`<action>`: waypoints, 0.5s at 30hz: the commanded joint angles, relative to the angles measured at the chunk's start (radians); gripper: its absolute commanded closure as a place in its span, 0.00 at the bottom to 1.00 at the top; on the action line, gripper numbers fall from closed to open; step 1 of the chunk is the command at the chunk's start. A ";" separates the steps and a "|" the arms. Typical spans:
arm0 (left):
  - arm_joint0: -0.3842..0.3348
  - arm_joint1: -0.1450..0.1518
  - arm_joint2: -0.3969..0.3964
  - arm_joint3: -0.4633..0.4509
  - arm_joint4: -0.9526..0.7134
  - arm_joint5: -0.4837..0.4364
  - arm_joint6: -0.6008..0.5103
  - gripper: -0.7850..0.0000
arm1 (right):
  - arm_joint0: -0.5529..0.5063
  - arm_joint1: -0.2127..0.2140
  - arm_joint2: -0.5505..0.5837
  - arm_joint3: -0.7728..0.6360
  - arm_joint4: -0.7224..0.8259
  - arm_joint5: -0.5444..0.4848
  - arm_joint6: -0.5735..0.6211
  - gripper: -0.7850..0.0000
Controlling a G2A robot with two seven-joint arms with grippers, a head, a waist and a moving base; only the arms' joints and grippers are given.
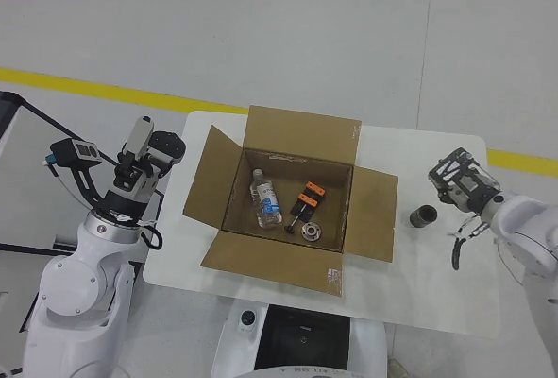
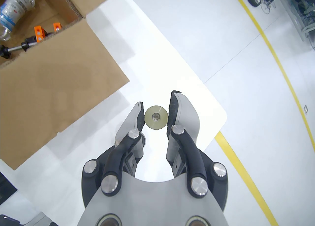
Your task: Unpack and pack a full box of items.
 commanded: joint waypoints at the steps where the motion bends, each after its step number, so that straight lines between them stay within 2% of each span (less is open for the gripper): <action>1: 0.000 0.000 0.000 0.000 0.000 0.000 0.000 0.00 | -0.035 0.000 -0.002 -0.036 -0.021 -0.006 -0.051 1.00; 5: 0.000 0.000 0.000 0.000 0.000 0.000 0.000 0.00 | -0.051 -0.002 -0.028 -0.097 -0.051 -0.007 -0.099 1.00; 15: 0.000 0.000 0.000 0.000 0.000 0.000 0.000 0.00 | 0.012 -0.010 -0.151 -0.146 -0.086 -0.039 -0.154 1.00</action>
